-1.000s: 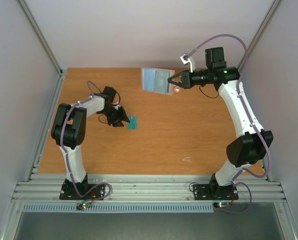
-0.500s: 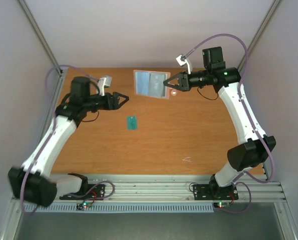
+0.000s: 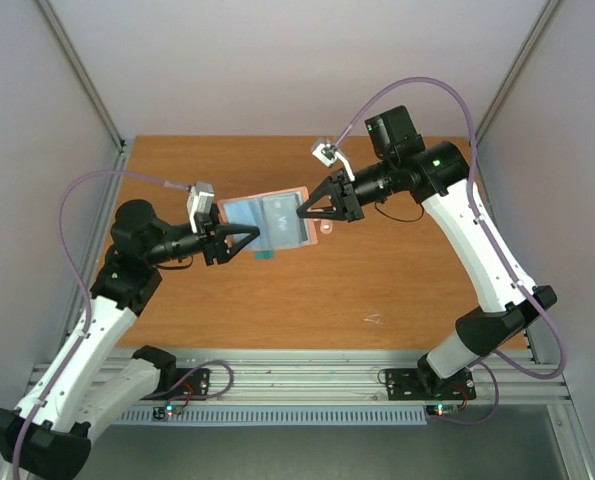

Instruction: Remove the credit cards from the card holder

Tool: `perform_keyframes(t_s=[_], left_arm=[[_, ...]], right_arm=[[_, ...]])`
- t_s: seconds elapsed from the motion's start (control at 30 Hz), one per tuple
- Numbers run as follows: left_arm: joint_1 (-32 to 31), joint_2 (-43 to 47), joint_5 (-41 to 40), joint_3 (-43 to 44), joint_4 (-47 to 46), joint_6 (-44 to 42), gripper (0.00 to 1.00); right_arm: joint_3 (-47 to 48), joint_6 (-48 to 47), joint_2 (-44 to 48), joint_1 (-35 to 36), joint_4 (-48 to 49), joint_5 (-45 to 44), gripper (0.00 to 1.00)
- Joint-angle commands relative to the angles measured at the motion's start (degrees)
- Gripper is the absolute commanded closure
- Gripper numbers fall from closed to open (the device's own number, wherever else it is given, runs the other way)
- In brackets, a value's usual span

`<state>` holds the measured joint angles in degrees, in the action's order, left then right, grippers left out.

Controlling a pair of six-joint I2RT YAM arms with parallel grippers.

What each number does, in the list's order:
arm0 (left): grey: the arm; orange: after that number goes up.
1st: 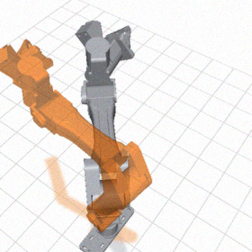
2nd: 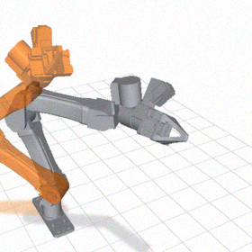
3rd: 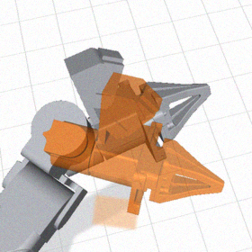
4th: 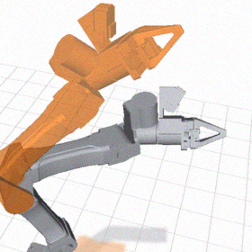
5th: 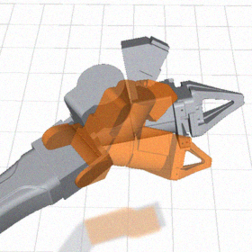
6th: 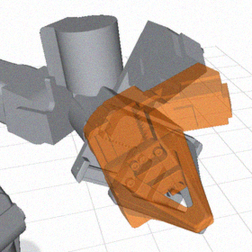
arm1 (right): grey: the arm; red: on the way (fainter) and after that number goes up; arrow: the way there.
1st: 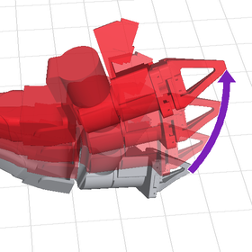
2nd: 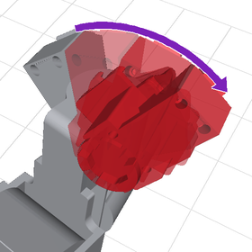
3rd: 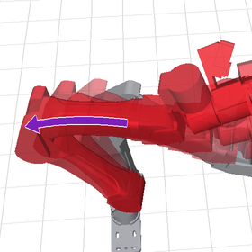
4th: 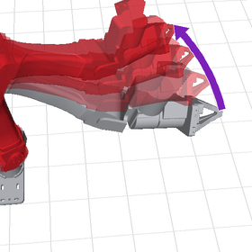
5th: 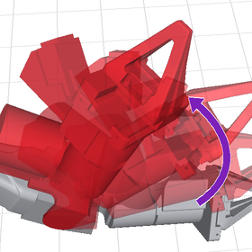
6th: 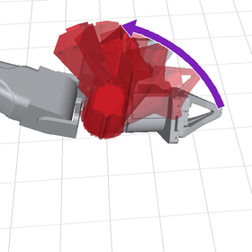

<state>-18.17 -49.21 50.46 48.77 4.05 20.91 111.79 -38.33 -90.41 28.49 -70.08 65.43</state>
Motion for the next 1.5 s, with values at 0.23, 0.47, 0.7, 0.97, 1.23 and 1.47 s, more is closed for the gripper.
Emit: perform_keyframes(t_s=[0.23,0.47,0.7,0.97,1.23,1.47], left_arm=[[-2.2,5.3,2.2,-1.8,-9.0,3.6,1.0],[-2.2,7.2,0.8,-3.3,-11.9,4.0,1.0],[-1.0,8.7,-2.8,-5.4,-15.2,6.0,1.0],[4.0,11.1,-5.4,-7.1,-18.3,10.4,1.0],[4.5,11.9,-0.5,-5.9,-19.8,5.9,1.0],[4.5,11.9,-1.1,-5.9,-20.1,6.1,1.0]], right_arm=[[-3.8,7.0,3.5,6.9,12.4,-13.5,0.81],[-13.1,13.7,7.2,10.1,29.9,-22.0,0.71],[-8.0,11.4,2.6,14.3,28.5,-18.8,0.5],[-3.9,7.3,2.9,12.7,22.8,-9.3,0.09],[-3.0,7.6,5.5,6.0,20.5,-11.8,0.06],[1.3,10.5,1.5,6.0,18.3,-14.0,0.29]])
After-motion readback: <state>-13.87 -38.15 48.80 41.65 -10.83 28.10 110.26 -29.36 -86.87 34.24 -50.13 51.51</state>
